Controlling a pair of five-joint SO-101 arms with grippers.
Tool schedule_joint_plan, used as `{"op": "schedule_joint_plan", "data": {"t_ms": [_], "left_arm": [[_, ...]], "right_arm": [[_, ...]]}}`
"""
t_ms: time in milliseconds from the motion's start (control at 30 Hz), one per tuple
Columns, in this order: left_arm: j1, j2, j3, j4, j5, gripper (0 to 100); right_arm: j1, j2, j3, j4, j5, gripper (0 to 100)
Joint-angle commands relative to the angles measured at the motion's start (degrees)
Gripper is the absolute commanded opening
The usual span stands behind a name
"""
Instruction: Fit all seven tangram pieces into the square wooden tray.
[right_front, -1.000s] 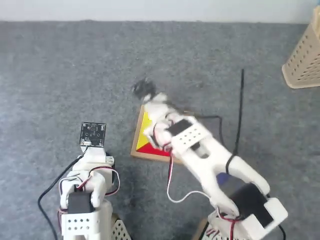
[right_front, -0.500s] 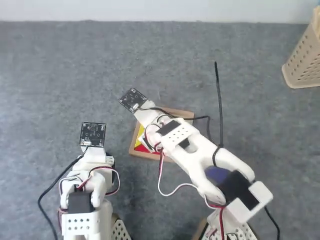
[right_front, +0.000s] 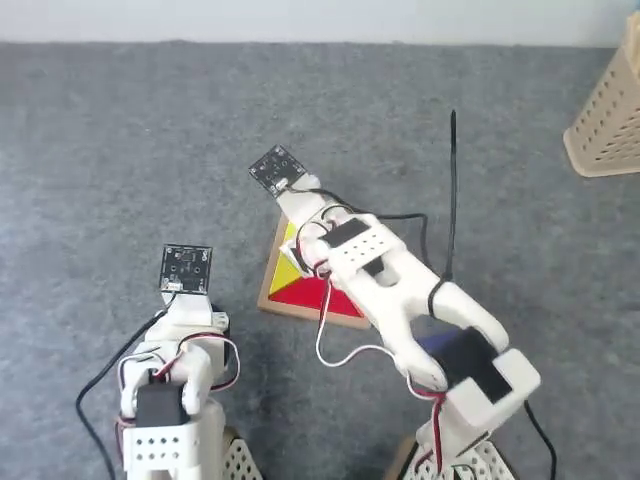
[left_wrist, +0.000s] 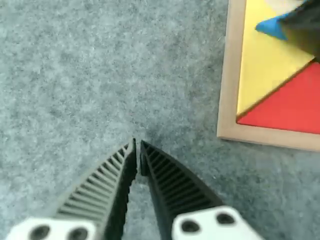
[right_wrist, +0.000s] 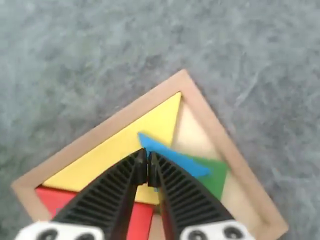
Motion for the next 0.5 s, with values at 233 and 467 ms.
{"op": "schedule_joint_plan", "data": {"t_ms": [233, 467], "left_arm": [[0.26, -1.05, -0.57, 0.35, -0.18, 2], [0.26, -1.05, -0.57, 0.35, -0.18, 2]], "right_arm": [[1.98, 5.85, -10.46, -1.19, 0.62, 0.6], [5.41, 6.81, -12.31, -1.19, 0.62, 0.6]]}}
